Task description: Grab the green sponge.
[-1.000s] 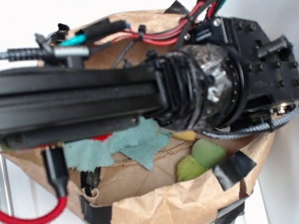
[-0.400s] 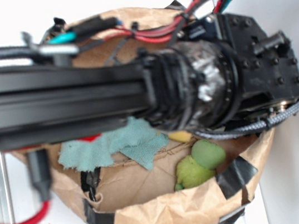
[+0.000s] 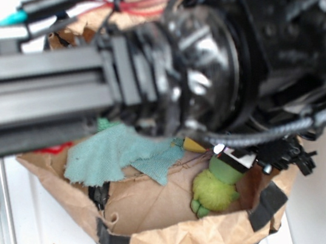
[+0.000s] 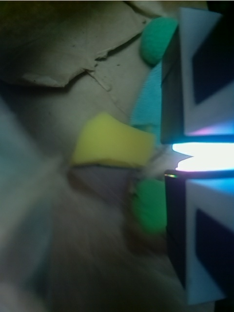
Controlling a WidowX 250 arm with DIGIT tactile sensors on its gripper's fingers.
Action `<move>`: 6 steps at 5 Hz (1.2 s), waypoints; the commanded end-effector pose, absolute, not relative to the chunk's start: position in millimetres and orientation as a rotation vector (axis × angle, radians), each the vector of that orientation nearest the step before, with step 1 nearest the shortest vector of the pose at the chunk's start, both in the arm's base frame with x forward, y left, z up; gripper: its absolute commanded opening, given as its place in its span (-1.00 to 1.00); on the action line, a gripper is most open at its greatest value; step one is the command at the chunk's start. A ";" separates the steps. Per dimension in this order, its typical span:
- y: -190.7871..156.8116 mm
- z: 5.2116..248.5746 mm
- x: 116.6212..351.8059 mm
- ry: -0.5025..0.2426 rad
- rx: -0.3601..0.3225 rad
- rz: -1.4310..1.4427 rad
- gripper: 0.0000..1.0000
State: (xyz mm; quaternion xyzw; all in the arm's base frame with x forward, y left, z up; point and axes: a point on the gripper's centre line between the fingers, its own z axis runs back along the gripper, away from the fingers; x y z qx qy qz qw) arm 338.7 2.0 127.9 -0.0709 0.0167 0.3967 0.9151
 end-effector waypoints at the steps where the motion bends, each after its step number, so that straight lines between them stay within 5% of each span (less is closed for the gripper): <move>1: 14.8 184.8 322.5 -0.077 -0.134 0.783 -1.00; 2: 18.4 171.3 323.5 -0.085 -0.126 0.805 0.77; 3: 24.0 144.7 325.3 -0.080 -0.170 0.869 1.00; 6: 24.0 144.7 325.3 -0.080 -0.170 0.869 1.00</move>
